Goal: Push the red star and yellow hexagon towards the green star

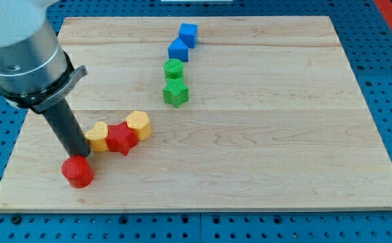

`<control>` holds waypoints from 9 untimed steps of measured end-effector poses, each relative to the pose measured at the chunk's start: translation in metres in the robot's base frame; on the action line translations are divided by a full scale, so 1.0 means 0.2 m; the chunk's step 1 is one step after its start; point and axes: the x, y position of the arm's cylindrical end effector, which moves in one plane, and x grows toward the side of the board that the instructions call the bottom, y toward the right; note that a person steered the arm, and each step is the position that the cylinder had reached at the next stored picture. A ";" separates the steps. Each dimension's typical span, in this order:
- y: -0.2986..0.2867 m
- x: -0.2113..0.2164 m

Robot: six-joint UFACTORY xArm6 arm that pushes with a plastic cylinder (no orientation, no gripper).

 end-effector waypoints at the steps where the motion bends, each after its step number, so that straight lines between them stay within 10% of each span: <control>1: 0.08 0.00; 9: 0.53 -0.18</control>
